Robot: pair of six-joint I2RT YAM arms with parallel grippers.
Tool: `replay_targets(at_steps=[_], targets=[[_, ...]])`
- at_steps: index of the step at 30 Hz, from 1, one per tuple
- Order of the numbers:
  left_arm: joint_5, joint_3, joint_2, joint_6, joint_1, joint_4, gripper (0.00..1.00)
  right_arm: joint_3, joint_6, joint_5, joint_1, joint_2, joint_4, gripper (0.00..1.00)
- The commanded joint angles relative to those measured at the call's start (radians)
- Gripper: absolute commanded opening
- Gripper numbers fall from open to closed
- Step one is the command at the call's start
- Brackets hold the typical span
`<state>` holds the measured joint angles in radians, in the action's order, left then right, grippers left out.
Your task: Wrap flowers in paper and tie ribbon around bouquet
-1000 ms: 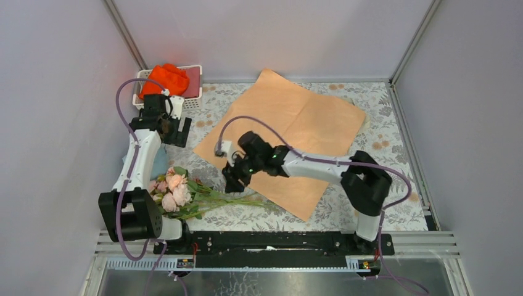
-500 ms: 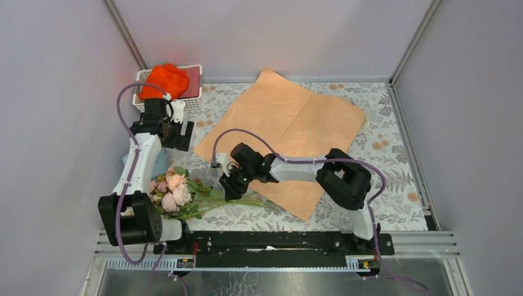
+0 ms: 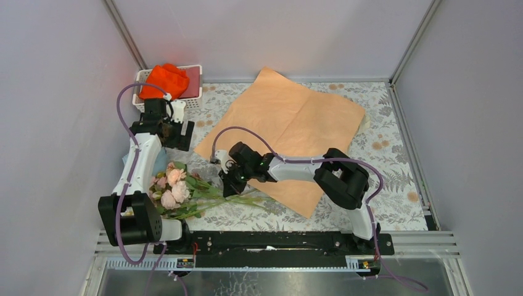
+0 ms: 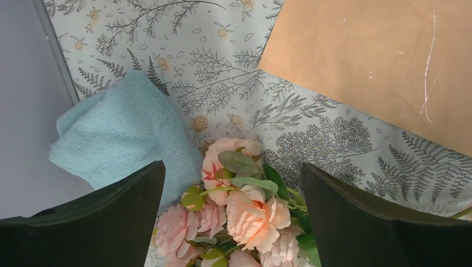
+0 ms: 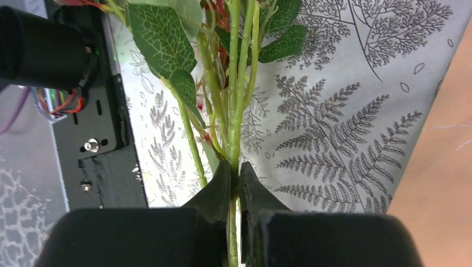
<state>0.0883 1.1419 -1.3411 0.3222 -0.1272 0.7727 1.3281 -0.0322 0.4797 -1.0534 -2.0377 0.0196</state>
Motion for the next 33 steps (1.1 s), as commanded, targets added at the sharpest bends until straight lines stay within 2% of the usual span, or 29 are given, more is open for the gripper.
replay_targets(at_steps=[1, 4, 14, 16, 19, 22, 26, 31, 32, 33], targets=[[-0.010, 0.011, 0.030, -0.002, -0.010, -0.003, 0.98, 0.043, -0.144, 0.087, -0.006, 0.098, 0.108, 0.00], [-0.058, 0.067, 0.050, -0.003, -0.022, -0.002, 0.98, 0.032, -0.240, 0.078, -0.004, 0.173, 0.169, 0.00], [-0.147, 0.370, 0.118, 0.008, -0.030, 0.067, 0.98, -0.088, -0.418, -0.268, 0.066, 0.363, 0.315, 0.00], [-0.160, 0.406, 0.121, 0.002, -0.029, 0.079, 0.99, -0.102, -0.447, -0.336, 0.121, 0.387, 0.302, 0.00], [-0.145, 0.428, 0.125, -0.016, -0.030, 0.107, 0.99, -0.134, -0.487, -0.365, 0.284, 0.398, 0.289, 0.00], [-0.119, 0.390, 0.142, -0.018, -0.030, 0.111, 0.99, -0.102, -0.384, -0.442, 0.405, 0.346, 0.219, 0.00], [-0.120, 0.326, 0.148, -0.017, -0.031, 0.104, 0.99, 0.007, -0.199, -0.451, 0.477, 0.194, 0.092, 0.00], [-0.129, 0.278, 0.144, -0.013, -0.031, 0.095, 0.99, 0.176, -0.196, -0.463, 0.546, -0.012, -0.065, 0.00], [-0.130, 0.272, 0.141, -0.013, -0.030, 0.094, 0.99, 0.213, -0.202, -0.461, 0.552, -0.052, -0.101, 0.06], [-0.132, 0.266, 0.137, -0.016, -0.030, 0.091, 0.99, 0.250, -0.198, -0.456, 0.554, -0.084, -0.136, 0.19]])
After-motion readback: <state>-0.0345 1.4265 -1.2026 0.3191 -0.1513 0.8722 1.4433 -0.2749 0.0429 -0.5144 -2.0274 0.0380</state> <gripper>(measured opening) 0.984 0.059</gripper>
